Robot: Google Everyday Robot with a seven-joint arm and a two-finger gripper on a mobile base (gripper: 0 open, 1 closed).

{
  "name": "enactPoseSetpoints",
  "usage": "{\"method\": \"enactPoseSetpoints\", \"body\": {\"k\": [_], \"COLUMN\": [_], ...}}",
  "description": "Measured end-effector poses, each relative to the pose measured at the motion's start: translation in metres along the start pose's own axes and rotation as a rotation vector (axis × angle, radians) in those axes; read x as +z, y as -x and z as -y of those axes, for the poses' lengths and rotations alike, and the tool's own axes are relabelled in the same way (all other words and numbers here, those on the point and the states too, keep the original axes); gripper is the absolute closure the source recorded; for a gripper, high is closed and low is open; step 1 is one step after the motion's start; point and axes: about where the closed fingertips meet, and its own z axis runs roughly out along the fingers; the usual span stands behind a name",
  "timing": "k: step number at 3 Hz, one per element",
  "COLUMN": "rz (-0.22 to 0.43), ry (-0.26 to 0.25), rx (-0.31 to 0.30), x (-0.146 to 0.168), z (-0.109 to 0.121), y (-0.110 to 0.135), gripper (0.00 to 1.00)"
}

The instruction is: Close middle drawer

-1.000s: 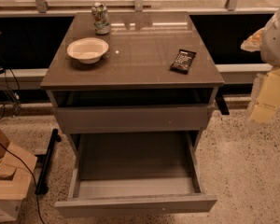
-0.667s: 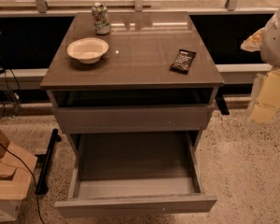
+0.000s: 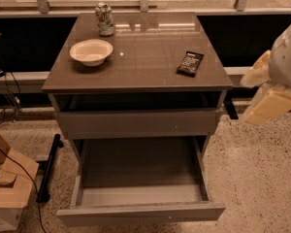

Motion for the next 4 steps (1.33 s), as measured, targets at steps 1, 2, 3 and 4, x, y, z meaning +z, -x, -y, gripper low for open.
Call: {"method": "enactPoseSetpoints", "body": {"k": [1, 2, 3, 4], "rz": [0.082, 0.139, 0.126, 0.127], "ry": [0.059, 0.124, 0.142, 0.139], "rx": [0.016, 0.043, 0.049, 0.049], "x": [0.042, 0.097, 0.105, 0.105], "z": [-0.029, -0.065, -0.075, -0.074], "y": [-0.01, -0.027, -0.032, -0.031], "gripper": [0.66, 0.89, 1.0, 1.0]}}
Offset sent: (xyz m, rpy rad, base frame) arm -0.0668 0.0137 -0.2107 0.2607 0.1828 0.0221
